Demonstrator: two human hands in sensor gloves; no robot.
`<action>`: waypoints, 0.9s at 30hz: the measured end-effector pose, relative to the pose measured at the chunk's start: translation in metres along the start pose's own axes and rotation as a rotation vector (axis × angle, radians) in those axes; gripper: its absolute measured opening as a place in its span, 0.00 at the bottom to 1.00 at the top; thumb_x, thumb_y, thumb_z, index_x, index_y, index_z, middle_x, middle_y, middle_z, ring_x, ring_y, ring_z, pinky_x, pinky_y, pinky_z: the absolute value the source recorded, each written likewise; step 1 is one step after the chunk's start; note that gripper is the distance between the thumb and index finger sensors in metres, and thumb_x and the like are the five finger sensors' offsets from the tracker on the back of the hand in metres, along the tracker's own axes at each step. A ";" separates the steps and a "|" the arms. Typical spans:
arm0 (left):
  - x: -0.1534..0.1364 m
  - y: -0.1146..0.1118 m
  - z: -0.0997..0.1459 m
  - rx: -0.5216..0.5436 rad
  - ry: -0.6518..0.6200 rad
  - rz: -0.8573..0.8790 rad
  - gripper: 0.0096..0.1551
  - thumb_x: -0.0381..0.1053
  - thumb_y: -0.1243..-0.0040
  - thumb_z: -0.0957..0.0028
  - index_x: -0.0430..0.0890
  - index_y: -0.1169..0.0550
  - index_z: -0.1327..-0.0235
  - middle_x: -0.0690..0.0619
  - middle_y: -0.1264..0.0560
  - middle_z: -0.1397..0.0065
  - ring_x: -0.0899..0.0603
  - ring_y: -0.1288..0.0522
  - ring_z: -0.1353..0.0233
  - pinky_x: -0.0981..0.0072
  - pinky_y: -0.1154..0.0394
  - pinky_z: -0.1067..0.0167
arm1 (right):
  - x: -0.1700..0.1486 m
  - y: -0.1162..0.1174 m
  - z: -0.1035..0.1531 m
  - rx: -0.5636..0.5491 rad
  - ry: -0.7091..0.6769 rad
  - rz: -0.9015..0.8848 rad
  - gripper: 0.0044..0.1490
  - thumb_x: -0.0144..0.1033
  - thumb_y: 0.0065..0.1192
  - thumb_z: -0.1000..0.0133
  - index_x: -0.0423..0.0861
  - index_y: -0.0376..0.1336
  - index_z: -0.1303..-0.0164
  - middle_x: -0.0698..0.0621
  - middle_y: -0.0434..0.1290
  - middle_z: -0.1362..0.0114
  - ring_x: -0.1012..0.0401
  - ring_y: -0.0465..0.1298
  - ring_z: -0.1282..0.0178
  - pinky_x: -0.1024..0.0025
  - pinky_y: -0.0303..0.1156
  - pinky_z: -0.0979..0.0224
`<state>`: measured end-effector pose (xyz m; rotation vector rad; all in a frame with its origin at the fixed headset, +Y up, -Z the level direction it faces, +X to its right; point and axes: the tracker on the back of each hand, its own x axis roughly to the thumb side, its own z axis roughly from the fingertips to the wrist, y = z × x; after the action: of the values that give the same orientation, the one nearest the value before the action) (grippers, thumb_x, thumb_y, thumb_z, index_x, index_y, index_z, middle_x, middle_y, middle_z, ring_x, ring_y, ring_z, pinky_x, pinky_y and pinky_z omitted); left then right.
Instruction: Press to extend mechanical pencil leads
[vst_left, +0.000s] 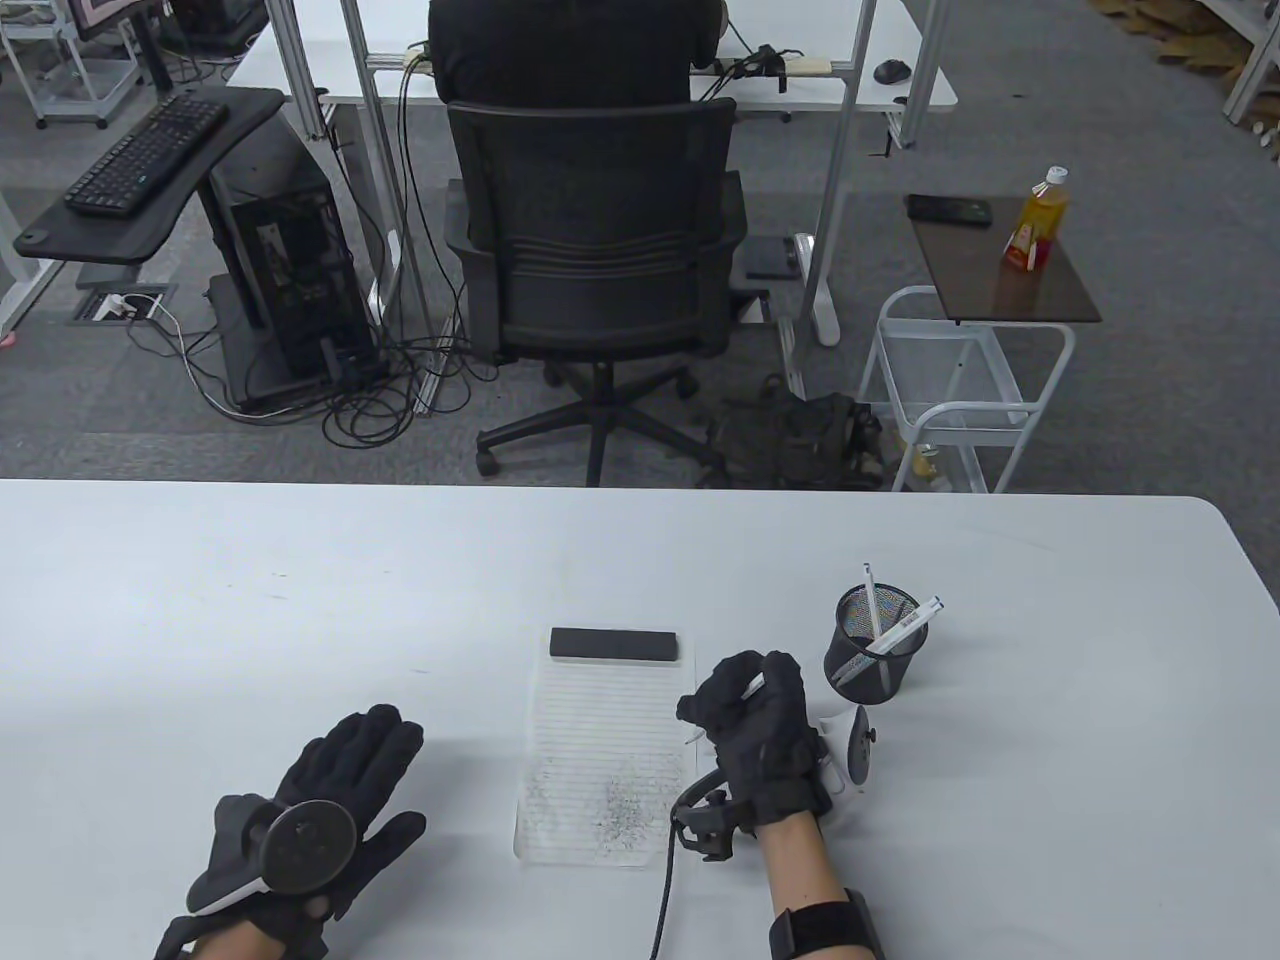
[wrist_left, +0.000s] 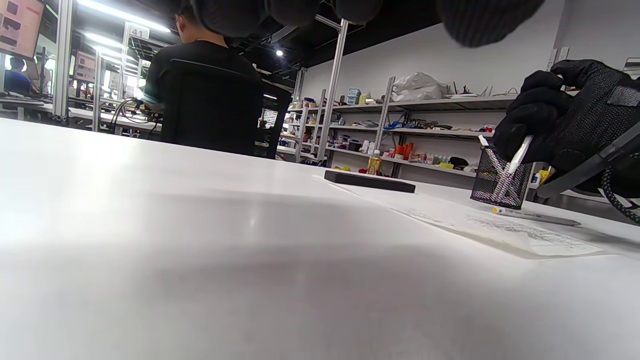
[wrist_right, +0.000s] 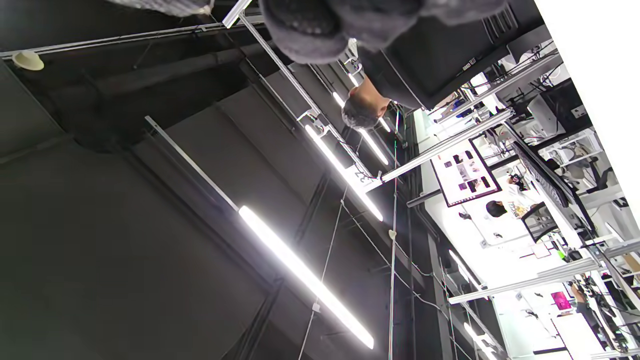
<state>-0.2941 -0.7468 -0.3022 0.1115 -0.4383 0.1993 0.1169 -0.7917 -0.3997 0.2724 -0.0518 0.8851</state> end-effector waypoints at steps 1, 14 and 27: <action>0.000 0.000 0.000 0.000 -0.001 0.001 0.49 0.69 0.45 0.50 0.52 0.43 0.17 0.44 0.45 0.13 0.29 0.40 0.17 0.33 0.39 0.26 | 0.000 0.000 0.000 0.004 0.005 -0.007 0.42 0.68 0.49 0.37 0.38 0.73 0.56 0.44 0.75 0.60 0.43 0.73 0.59 0.29 0.65 0.40; 0.000 -0.001 0.000 -0.006 0.000 -0.001 0.49 0.69 0.45 0.50 0.52 0.43 0.17 0.44 0.45 0.13 0.29 0.40 0.17 0.33 0.39 0.26 | -0.004 0.000 0.000 0.005 0.024 0.052 0.41 0.67 0.49 0.36 0.38 0.73 0.57 0.44 0.76 0.60 0.43 0.74 0.60 0.29 0.66 0.40; 0.000 -0.001 0.000 -0.006 -0.002 -0.004 0.49 0.69 0.45 0.50 0.52 0.43 0.17 0.44 0.45 0.13 0.29 0.40 0.17 0.33 0.39 0.26 | -0.018 -0.004 0.005 -0.011 0.067 0.055 0.44 0.70 0.48 0.37 0.38 0.73 0.55 0.44 0.76 0.59 0.44 0.74 0.59 0.30 0.66 0.40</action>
<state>-0.2935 -0.7475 -0.3024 0.1071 -0.4407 0.1944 0.1091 -0.8090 -0.3991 0.2318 -0.0020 0.9477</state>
